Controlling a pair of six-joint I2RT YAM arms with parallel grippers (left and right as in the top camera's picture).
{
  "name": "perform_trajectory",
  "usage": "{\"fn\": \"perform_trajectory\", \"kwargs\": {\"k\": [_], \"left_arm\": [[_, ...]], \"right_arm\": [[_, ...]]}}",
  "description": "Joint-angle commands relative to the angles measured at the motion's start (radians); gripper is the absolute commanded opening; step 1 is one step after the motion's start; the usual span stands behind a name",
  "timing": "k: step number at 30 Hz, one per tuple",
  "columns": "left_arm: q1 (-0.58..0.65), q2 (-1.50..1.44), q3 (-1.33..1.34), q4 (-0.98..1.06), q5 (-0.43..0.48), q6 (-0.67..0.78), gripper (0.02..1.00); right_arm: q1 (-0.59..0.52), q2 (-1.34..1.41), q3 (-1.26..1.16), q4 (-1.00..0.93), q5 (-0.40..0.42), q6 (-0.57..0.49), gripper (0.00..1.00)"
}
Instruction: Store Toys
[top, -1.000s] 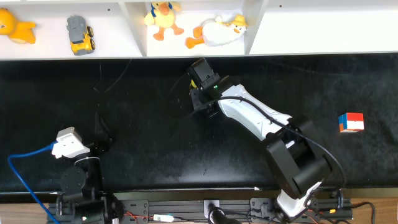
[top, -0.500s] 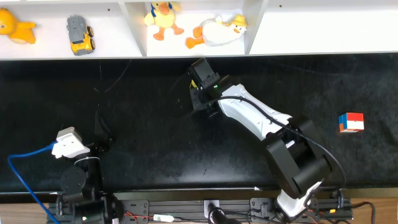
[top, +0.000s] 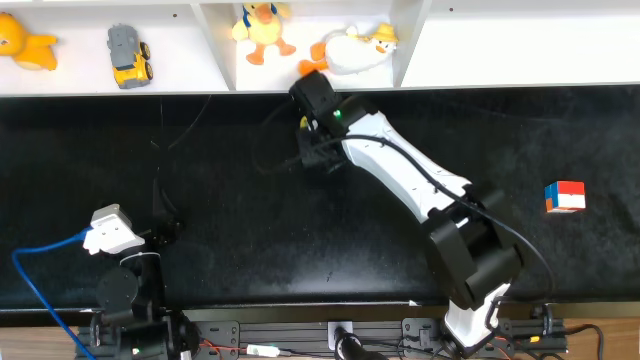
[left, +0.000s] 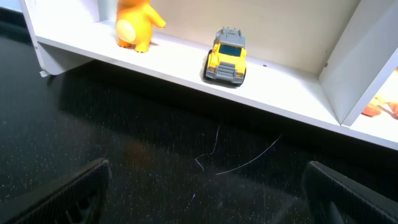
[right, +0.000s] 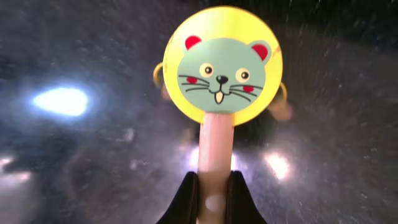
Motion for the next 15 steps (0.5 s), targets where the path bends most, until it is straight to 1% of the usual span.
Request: {"fn": "perform_trajectory", "kwargs": {"k": [1, 11, 12, 15], "left_arm": [[-0.007, -0.010, -0.005, 0.002, 0.006, 0.023, 0.998], [-0.007, -0.010, -0.005, 0.002, 0.006, 0.023, 0.998], [-0.007, -0.010, -0.005, 0.002, 0.006, 0.023, 0.998], [-0.007, -0.010, -0.005, 0.002, 0.006, 0.023, 0.998]], "right_arm": [[0.013, -0.016, 0.099, -0.066, -0.004, -0.023, 0.045], [0.050, -0.185, 0.130, -0.198, -0.004, -0.014, 0.045], [0.053, -0.211, 0.130, -0.219, 0.003, -0.005, 0.045], [0.054, -0.275, 0.130, -0.311, 0.069, 0.050, 0.045]]}}
